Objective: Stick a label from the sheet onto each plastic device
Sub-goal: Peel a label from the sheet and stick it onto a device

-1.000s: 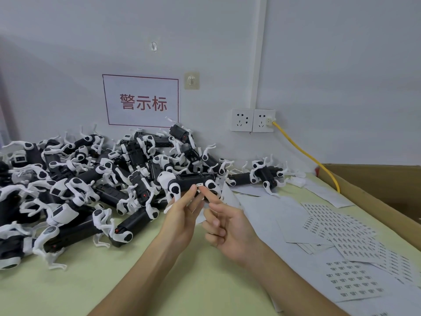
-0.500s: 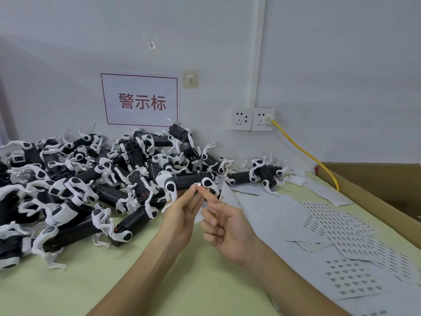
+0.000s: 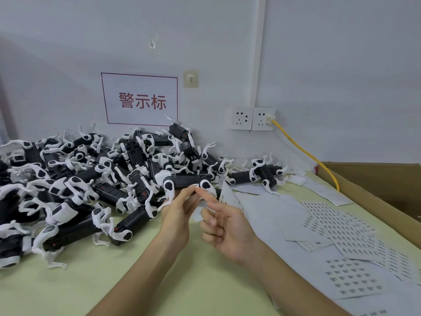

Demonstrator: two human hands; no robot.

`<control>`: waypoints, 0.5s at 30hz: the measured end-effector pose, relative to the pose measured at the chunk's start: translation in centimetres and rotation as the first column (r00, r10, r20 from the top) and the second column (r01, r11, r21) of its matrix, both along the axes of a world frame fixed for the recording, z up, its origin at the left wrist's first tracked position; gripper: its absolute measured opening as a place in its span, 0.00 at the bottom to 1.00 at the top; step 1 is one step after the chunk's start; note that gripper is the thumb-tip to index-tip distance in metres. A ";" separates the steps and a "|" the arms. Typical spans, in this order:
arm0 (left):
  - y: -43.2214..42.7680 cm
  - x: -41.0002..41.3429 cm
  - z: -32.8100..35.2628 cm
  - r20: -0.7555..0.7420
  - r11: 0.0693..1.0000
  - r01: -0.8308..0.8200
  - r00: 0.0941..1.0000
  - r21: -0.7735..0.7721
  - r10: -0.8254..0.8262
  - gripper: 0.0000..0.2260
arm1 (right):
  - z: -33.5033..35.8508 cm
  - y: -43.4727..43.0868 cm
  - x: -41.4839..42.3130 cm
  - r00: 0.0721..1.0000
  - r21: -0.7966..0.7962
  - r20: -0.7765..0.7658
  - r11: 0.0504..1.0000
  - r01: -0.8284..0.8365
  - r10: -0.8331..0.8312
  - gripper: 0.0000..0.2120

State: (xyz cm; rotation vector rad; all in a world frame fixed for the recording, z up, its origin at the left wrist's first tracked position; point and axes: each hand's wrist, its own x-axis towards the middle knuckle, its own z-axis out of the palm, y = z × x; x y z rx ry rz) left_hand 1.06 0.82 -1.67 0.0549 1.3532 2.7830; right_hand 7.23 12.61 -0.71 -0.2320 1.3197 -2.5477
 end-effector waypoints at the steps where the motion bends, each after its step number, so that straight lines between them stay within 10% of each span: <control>1: 0.1 0.1 0.0 -0.007 0.999 -0.037 0.999 0.000 0.037 0.11 | 0.0 0.0 0.0 1.000 0.002 0.001 1.000 -0.001 0.001 0.23; 15: 0.8 0.2 0.0 0.074 0.957 -0.270 0.958 -0.102 0.278 0.09 | -0.1 -0.4 -0.4 0.999 0.002 0.010 0.999 -0.036 0.036 0.23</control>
